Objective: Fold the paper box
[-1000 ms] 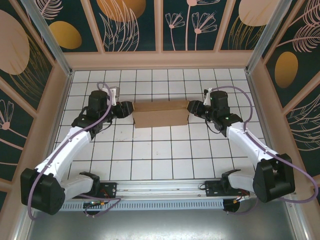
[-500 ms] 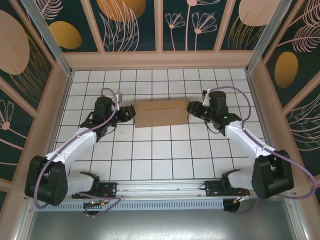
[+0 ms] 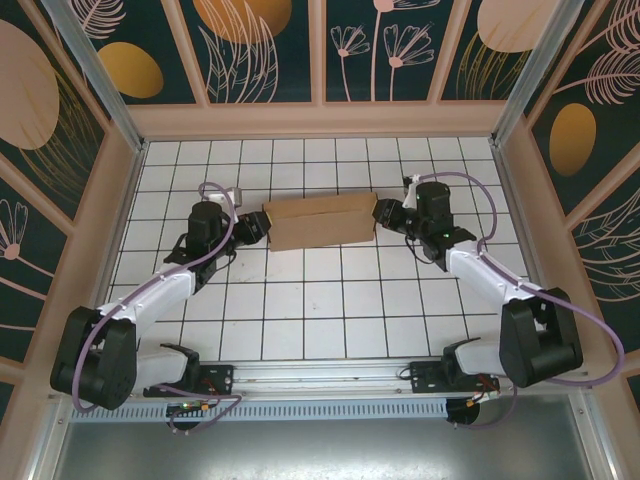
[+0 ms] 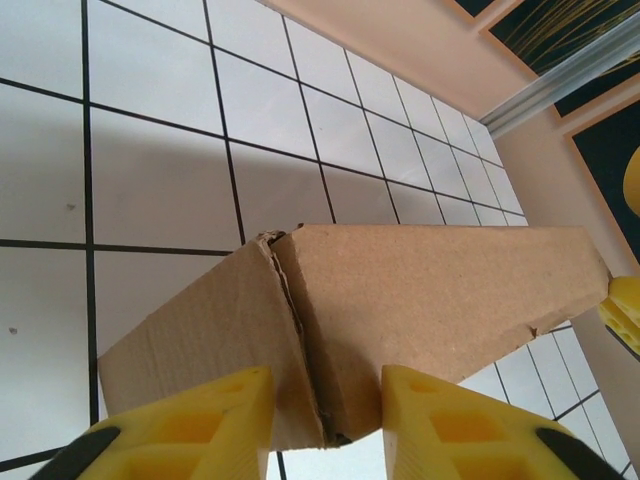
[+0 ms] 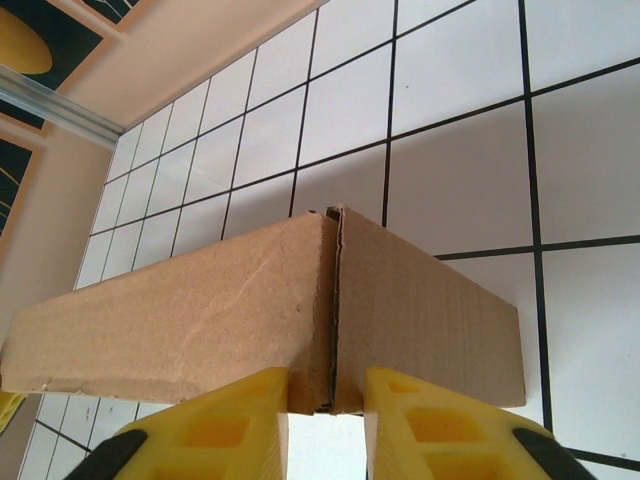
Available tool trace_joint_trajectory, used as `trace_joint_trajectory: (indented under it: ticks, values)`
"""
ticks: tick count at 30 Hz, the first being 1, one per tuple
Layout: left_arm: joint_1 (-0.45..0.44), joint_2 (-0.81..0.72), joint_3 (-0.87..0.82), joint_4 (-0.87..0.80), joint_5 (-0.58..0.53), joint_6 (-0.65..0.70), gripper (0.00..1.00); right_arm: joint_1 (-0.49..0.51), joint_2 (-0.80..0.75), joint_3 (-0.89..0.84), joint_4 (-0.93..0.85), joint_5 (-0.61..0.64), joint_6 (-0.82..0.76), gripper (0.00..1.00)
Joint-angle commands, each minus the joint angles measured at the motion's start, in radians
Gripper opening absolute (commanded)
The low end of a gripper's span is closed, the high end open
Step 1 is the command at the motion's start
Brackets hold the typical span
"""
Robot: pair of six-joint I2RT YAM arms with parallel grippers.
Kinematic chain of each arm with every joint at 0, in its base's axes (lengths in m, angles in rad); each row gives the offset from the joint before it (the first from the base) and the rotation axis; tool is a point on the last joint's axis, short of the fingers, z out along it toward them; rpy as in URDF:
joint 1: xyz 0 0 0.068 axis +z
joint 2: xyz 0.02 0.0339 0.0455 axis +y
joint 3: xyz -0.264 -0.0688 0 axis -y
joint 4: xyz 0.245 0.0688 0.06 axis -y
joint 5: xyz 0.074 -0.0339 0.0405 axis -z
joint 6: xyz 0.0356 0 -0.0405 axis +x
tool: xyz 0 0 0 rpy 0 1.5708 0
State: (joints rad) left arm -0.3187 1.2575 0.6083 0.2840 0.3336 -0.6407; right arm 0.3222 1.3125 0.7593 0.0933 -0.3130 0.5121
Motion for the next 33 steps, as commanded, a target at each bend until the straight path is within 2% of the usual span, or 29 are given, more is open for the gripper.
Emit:
trace_joint_trajectory:
  ticks: [1, 6, 10, 14, 16, 20, 25, 29, 33]
  values:
    - [0.007, 0.018, -0.014, -0.181, -0.029, 0.027, 0.29, -0.002, -0.005, -0.074, -0.162, 0.023, -0.036, 0.21]
    - [0.004, -0.042, -0.028, -0.18, 0.013, 0.006, 0.17, 0.017, -0.095, -0.141, -0.114, 0.05, -0.074, 0.15]
    - [-0.001, -0.124, -0.077, -0.172, 0.049, -0.048, 0.06, 0.084, -0.181, -0.211, -0.091, 0.126, -0.084, 0.14]
    - [-0.032, -0.206, -0.143, -0.203, 0.038, -0.098, 0.05, 0.144, -0.258, -0.282, -0.086, 0.186, -0.031, 0.15]
    - [-0.062, -0.238, -0.187, -0.206, 0.026, -0.135, 0.1, 0.176, -0.293, -0.312, -0.095, 0.213, -0.007, 0.18]
    - [-0.094, -0.297, -0.249, -0.235, 0.001, -0.2, 0.33, 0.207, -0.356, -0.353, -0.128, 0.209, 0.047, 0.33]
    - [-0.094, -0.348, -0.198, -0.327, -0.099, -0.135, 0.42, 0.209, -0.392, -0.339, -0.154, 0.181, 0.044, 0.44]
    - [-0.09, -0.233, -0.096, -0.327, -0.171, -0.053, 0.5, 0.179, -0.312, -0.264, -0.169, 0.198, 0.004, 0.48]
    - [-0.076, -0.063, -0.029, -0.247, -0.18, -0.043, 0.53, 0.066, -0.133, -0.173, -0.147, 0.094, -0.033, 0.5]
